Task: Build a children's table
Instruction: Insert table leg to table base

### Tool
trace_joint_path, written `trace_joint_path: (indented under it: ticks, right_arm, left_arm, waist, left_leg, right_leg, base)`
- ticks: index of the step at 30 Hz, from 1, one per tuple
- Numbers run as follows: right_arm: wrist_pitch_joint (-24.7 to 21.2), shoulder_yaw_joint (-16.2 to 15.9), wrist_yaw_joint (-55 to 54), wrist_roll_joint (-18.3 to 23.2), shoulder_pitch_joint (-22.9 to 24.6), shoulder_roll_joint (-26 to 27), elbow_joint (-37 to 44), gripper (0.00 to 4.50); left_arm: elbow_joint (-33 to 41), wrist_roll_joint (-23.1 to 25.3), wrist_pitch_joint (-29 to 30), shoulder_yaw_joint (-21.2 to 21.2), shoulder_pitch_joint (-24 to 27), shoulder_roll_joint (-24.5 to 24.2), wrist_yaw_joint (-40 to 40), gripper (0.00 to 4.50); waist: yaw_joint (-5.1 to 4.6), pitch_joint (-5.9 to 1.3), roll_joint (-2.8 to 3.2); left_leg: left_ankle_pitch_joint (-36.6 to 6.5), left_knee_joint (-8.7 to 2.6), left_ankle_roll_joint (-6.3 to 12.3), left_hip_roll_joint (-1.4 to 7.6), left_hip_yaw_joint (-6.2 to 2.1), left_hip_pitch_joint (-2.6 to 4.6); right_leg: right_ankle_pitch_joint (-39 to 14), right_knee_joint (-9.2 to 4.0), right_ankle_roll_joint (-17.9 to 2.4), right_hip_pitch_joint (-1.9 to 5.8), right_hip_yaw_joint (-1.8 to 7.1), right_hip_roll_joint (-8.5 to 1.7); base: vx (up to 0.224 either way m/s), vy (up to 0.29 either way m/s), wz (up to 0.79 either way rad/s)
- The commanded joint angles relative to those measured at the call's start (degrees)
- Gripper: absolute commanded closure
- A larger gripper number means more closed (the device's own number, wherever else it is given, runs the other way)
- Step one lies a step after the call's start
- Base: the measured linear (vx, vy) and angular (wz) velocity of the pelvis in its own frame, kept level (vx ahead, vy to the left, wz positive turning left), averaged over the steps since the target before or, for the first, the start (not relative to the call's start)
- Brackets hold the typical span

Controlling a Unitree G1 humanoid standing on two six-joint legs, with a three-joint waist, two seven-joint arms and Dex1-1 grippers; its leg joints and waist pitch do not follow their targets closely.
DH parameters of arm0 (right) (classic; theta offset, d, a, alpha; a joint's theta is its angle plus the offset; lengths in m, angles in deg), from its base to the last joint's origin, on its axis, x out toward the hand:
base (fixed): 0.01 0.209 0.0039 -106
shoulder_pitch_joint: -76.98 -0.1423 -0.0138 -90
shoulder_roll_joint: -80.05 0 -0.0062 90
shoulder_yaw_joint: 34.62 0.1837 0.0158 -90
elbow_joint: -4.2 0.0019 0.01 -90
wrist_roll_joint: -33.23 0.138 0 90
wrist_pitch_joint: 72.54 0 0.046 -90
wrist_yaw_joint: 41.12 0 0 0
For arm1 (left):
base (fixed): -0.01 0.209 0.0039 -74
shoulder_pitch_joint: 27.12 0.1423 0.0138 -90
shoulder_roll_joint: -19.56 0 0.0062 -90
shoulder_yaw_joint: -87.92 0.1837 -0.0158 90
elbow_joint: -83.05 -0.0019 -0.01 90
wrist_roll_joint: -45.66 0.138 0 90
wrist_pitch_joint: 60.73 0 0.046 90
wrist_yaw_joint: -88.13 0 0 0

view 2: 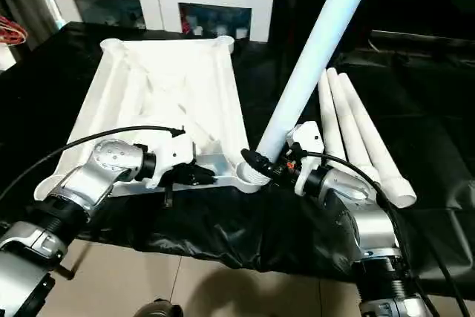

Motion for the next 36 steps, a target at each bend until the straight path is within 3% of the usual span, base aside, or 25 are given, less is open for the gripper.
trace_joint_path:
  ticks: [1, 6, 7, 10, 16, 18, 20, 24, 34, 35, 36]
  right_arm:
    - [-0.35, 0.08, 0.20, -0.05, -0.65, -0.50, 0.00, 2.60]
    - [-0.31, -0.08, 0.23, -0.16, -0.97, -0.38, -0.36, 2.60]
    - [-0.30, -0.09, 0.24, -0.15, -1.01, -0.36, -0.39, 2.60]
    - [-0.21, -0.12, 0.24, -0.22, -1.05, -0.36, -0.49, 2.60]
    - [-0.08, -0.16, 0.29, -0.23, -1.11, -0.30, -0.63, 2.60]
    - [-0.04, -0.17, 0.31, -0.23, -1.15, -0.28, -0.68, 2.60]
    - [-0.01, -0.18, 0.33, -0.22, -1.27, -0.22, -0.80, 2.60]
    - [-0.06, -0.21, 0.44, -0.21, -1.43, -0.21, -0.88, 2.60]
    - [-0.20, -0.25, 0.63, -0.26, -1.37, -0.30, -0.72, 2.60]
    - [-0.20, -0.25, 0.62, -0.26, -1.37, -0.30, -0.72, 2.60]
    - [-0.22, -0.26, 0.60, -0.27, -1.35, -0.26, -0.64, 2.60]
  left_arm:
    - [-2.89, 1.27, 1.34, -0.46, -0.11, -1.25, -0.44, 4.50]
    - [-2.46, 0.46, 3.82, -0.48, 0.13, -1.47, -3.18, 4.50]
    - [-2.60, 0.17, 3.95, -0.77, 0.12, -1.29, -3.34, 4.06]
    - [-3.12, 1.07, 2.35, -0.77, -0.04, -1.25, -1.94, 3.89]
    - [-3.57, 1.57, 1.98, -1.01, -0.20, -1.45, -2.06, 3.85]
    - [-3.50, 1.38, 2.37, -1.12, -0.22, -1.53, -2.33, 3.85]
    - [-3.86, 1.01, 2.46, -1.65, -0.37, -1.35, -2.58, 4.24]
    - [-3.71, -0.66, 2.33, -3.05, -0.28, -0.67, -3.79, 4.44]
    - [-3.18, -2.18, 2.28, -4.15, 0.82, -0.08, -5.29, 4.44]
    - [-3.20, -2.24, 2.40, -4.17, 0.83, -0.06, -5.36, 4.04]
    - [-3.49, -2.80, 3.70, -4.58, 0.85, 0.21, -6.06, 3.93]
  waist:
    - [0.20, -4.02, -0.65]
    - [0.18, -4.13, -0.61]
    - [0.22, -4.20, -0.63]
    - [0.21, -4.20, -0.67]
    - [0.46, -4.06, -0.54]
    - [0.48, -4.07, -0.53]
    - [0.48, -4.12, -0.55]
    - [0.44, -4.17, -0.54]
    - [0.34, -4.16, -0.51]
    - [0.35, -4.13, -0.48]
    - [0.30, -4.09, -0.52]
  left_leg:
    - [-12.45, -4.27, 0.17, 2.03, -0.78, 0.90]
    - [-11.43, -4.16, 0.47, 1.97, -0.69, 0.87]
    - [-10.88, -4.09, 0.67, 1.95, -0.66, 0.88]
    - [-10.41, -4.04, 1.08, 1.94, -0.63, 0.84]
    - [-12.30, -4.30, 0.42, 2.14, -0.70, 1.04]
    - [-12.45, -4.34, 0.27, 2.15, -0.72, 1.02]
    - [-12.32, -4.33, 0.28, 2.15, -0.71, 1.02]
    - [-11.59, -4.31, 0.39, 2.10, -0.71, 0.90]
    - [-10.82, -4.25, 1.01, 2.09, -0.63, 0.89]
    - [-10.98, -4.29, 0.93, 2.11, -0.65, 0.89]
    - [-11.37, -4.31, 0.79, 2.06, -0.61, 0.95]
  right_leg:
    - [-11.08, -5.05, -11.29, 2.50, 2.35, -4.79]
    - [-9.30, -4.88, -11.88, 2.51, 2.33, -4.80]
    - [-8.39, -4.83, -12.11, 2.56, 2.33, -4.81]
    - [-7.16, -4.77, -12.27, 2.54, 2.30, -4.66]
    - [-9.83, -5.00, -11.94, 2.38, 2.32, -4.81]
    - [-10.22, -5.04, -11.82, 2.42, 2.35, -4.89]
    - [-10.03, -5.03, -11.81, 2.41, 2.37, -4.88]
    - [-8.69, -4.84, -12.04, 2.48, 2.31, -4.85]
    - [-6.96, -4.80, -12.52, 2.54, 2.28, -4.78]
    - [-7.22, -4.81, -12.52, 2.55, 2.28, -4.79]
    - [-8.10, -4.94, -12.39, 2.54, 2.31, -4.81]
  base:
    - [0.000, 0.000, 0.00]
    - [0.000, 0.000, 0.00]
    - [0.000, 0.000, 0.00]
    - [0.000, 0.000, 0.00]
    - [0.000, 0.000, 0.00]
    - [0.000, 0.000, 0.00]
    - [0.000, 0.000, 0.00]
    - [0.000, 0.000, 0.00]
    - [0.000, 0.000, 0.00]
    - [0.000, 0.000, 0.00]
    - [0.000, 0.000, 0.00]
